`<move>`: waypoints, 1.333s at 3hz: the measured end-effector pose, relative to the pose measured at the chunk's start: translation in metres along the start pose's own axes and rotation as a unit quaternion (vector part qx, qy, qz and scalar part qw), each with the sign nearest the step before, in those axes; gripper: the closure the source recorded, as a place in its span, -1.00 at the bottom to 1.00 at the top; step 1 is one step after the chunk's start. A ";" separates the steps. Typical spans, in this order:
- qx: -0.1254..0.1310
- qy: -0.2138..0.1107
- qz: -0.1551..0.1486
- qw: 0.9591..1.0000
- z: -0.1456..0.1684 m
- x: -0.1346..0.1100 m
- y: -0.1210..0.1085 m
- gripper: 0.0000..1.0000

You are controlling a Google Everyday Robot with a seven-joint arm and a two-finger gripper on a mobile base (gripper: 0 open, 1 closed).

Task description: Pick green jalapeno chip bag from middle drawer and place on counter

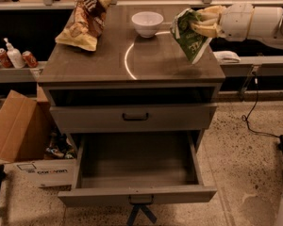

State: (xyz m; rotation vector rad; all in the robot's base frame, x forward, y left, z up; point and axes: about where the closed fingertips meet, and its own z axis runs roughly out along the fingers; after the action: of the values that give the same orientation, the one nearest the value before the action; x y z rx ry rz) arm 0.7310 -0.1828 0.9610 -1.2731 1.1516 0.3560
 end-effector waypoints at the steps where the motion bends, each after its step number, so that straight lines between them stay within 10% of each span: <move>1: -0.020 -0.003 0.023 1.000 0.030 0.021 0.000 -0.38; 2: -0.041 -0.004 0.035 0.999 0.054 0.029 0.005 -0.88; 4: -0.071 -0.005 0.048 0.996 0.082 0.032 0.013 -1.00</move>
Offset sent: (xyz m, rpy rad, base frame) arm 0.0549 0.0441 -0.0411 -0.0065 0.1232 0.0860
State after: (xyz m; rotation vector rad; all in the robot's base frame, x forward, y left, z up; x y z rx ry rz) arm 0.7742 -0.1188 0.9165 -1.3395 1.1976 0.5223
